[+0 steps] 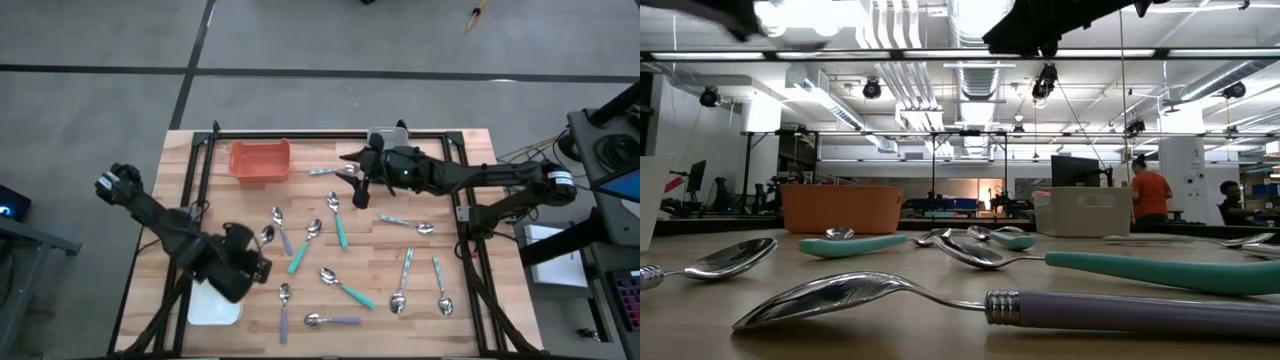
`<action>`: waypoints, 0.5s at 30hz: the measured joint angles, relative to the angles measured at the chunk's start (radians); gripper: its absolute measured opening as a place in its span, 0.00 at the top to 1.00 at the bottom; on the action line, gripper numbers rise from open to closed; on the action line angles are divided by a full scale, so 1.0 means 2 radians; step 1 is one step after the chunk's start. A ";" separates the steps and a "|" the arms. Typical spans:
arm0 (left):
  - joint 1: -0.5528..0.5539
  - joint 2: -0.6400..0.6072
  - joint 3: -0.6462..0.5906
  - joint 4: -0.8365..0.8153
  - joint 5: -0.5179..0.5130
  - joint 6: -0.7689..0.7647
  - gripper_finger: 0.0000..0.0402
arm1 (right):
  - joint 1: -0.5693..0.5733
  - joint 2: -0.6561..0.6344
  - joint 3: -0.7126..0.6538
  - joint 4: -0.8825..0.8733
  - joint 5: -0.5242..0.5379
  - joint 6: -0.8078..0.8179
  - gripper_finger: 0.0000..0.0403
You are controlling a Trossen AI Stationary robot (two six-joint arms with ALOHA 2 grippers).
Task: Sort silverware by color (type)
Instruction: Put the purple spoon into the white bin
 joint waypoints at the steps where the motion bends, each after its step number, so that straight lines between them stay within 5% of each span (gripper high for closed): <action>1: -0.006 0.000 -0.007 -0.002 0.011 -0.022 0.94 | 0.000 0.001 0.000 -0.005 0.000 0.005 0.49; 15: -0.067 0.001 -0.035 -0.002 0.100 -0.156 0.94 | 0.000 -0.004 0.000 -0.049 0.001 0.012 0.49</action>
